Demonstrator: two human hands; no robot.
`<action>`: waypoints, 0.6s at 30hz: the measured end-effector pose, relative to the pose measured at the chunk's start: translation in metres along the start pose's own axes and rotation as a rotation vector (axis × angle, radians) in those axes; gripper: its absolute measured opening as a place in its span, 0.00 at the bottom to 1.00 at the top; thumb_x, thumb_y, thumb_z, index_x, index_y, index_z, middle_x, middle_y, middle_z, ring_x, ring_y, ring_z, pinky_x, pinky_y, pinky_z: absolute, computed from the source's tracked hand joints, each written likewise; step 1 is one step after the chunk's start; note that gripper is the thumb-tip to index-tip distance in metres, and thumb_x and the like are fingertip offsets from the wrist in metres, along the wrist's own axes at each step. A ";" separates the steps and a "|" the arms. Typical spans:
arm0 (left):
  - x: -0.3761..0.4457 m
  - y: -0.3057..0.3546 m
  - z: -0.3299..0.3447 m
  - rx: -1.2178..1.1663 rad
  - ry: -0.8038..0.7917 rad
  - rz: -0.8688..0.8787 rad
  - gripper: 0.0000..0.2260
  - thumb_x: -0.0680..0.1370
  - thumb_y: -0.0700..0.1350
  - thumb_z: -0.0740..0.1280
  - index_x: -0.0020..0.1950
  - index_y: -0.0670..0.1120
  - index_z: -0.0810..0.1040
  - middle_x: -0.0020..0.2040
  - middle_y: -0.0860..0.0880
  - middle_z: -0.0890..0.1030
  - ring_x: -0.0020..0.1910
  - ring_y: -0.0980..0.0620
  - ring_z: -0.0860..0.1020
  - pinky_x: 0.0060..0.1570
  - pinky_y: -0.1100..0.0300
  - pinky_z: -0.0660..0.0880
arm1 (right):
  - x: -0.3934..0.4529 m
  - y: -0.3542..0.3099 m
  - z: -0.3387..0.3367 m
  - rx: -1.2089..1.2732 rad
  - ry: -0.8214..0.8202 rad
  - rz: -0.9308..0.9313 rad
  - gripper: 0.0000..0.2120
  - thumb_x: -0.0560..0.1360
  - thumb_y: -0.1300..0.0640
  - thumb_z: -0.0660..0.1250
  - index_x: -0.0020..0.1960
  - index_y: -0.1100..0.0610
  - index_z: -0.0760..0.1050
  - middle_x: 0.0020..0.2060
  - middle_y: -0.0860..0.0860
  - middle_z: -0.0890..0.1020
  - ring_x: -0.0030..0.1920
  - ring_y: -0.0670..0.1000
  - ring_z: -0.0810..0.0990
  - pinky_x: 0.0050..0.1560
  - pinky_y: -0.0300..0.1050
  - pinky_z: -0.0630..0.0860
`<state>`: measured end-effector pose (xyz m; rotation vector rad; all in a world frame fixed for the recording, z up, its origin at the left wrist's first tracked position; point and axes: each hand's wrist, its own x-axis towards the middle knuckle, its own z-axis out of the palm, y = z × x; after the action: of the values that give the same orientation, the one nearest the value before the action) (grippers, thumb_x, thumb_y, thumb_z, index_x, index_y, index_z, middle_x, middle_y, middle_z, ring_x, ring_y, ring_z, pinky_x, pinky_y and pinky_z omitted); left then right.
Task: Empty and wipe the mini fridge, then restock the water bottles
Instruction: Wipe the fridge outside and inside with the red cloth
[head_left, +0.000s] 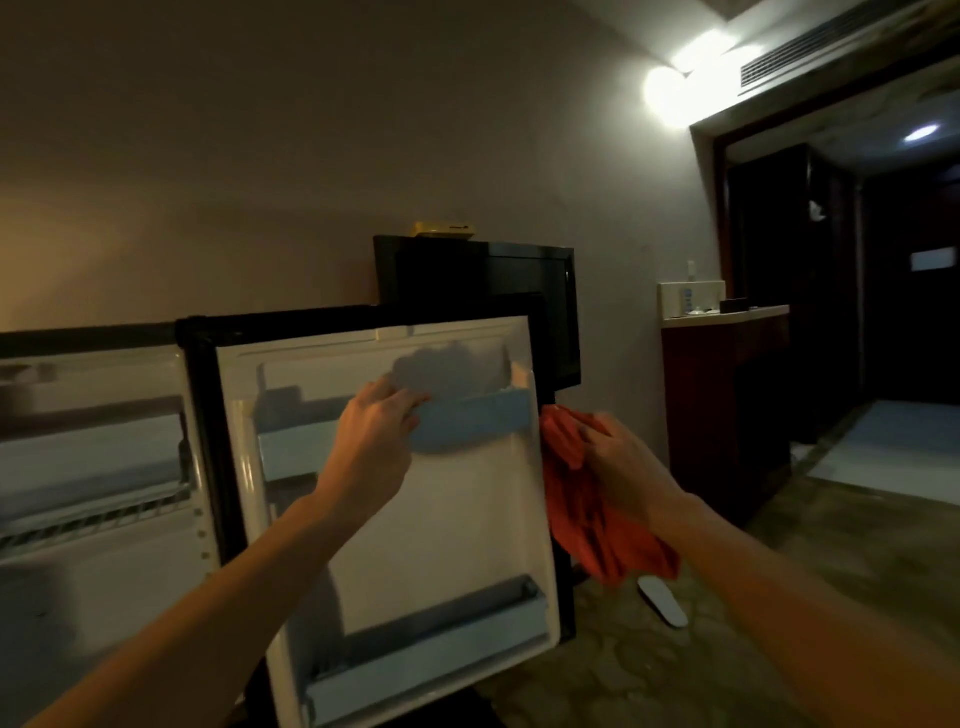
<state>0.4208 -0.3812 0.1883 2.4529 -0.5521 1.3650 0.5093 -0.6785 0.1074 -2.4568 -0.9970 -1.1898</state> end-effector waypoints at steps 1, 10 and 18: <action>-0.001 0.001 0.000 0.005 0.004 0.002 0.12 0.74 0.36 0.64 0.53 0.41 0.83 0.50 0.40 0.80 0.48 0.36 0.78 0.47 0.50 0.74 | 0.004 0.001 -0.003 -0.013 0.021 0.015 0.22 0.77 0.50 0.60 0.71 0.44 0.69 0.66 0.51 0.77 0.65 0.55 0.75 0.65 0.52 0.73; -0.011 0.009 -0.019 -0.015 0.006 -0.001 0.10 0.75 0.34 0.66 0.53 0.41 0.84 0.45 0.43 0.77 0.47 0.41 0.76 0.45 0.58 0.65 | 0.048 -0.013 -0.053 -0.083 0.161 0.007 0.29 0.75 0.57 0.52 0.76 0.52 0.63 0.76 0.51 0.63 0.65 0.59 0.66 0.67 0.54 0.68; -0.016 0.014 -0.023 -0.036 -0.018 -0.036 0.14 0.74 0.40 0.60 0.54 0.42 0.83 0.47 0.43 0.76 0.49 0.40 0.75 0.49 0.53 0.68 | -0.037 -0.037 0.019 -0.243 0.013 0.032 0.29 0.76 0.54 0.54 0.76 0.59 0.62 0.76 0.56 0.61 0.74 0.59 0.65 0.68 0.58 0.66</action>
<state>0.3892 -0.3813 0.1879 2.4374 -0.5292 1.3090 0.4797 -0.6598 0.0639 -2.6314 -0.8501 -1.3882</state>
